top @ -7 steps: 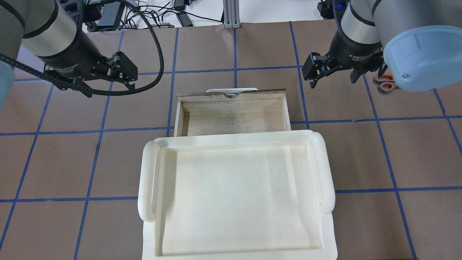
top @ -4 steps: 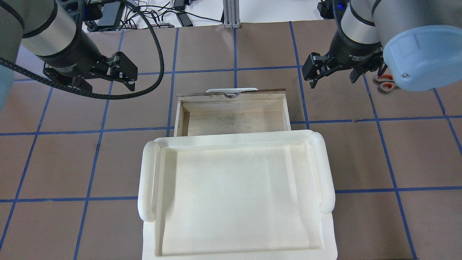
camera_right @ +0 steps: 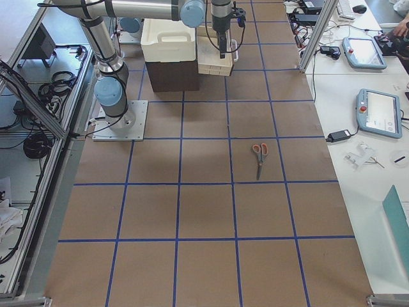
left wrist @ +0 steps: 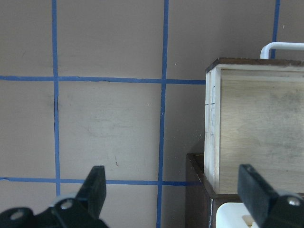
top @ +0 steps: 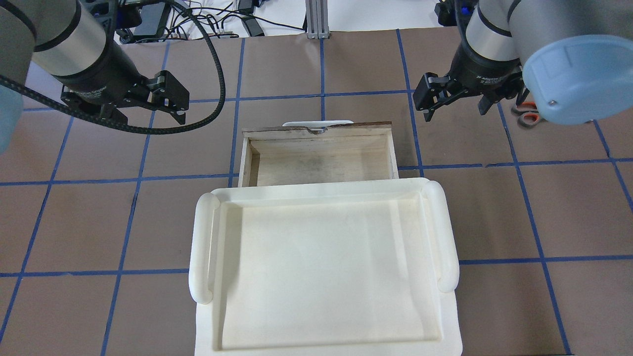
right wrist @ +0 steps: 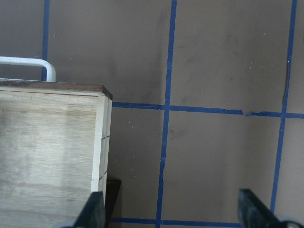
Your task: Put scissors in drawer and close it
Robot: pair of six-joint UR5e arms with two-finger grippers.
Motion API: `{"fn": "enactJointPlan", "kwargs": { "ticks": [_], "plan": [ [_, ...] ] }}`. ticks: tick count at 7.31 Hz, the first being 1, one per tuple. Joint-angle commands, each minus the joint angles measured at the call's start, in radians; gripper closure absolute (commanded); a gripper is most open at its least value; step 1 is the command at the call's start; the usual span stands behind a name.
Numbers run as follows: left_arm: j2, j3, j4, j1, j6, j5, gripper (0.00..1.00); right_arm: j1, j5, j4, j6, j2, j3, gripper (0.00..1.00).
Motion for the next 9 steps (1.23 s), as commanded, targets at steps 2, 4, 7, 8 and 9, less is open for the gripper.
{"fn": "enactJointPlan", "kwargs": {
  "ticks": [2, 4, 7, 8, 9],
  "plan": [
    [0.017, 0.008, 0.002, 0.0, 0.008, 0.031, 0.0, -0.045, 0.01, -0.035, -0.176, 0.029, -0.003, 0.0],
    [-0.001, 0.002, 0.033, -0.001, -0.005, 0.036, 0.0, -0.14, 0.018, -0.083, -0.422, 0.074, -0.003, 0.0],
    [0.015, 0.01, 0.036, -0.001, -0.006, 0.025, 0.0, -0.29, 0.022, -0.211, -1.0, 0.193, -0.014, 0.0],
    [0.008, 0.01, 0.043, -0.001, -0.008, 0.024, 0.0, -0.324, 0.021, -0.228, -1.073, 0.218, -0.017, 0.01],
    [0.021, 0.01, 0.044, -0.003, 0.003, 0.03, 0.0, -0.384, 0.018, -0.227, -1.165, 0.244, -0.017, 0.01]
  ]
}}
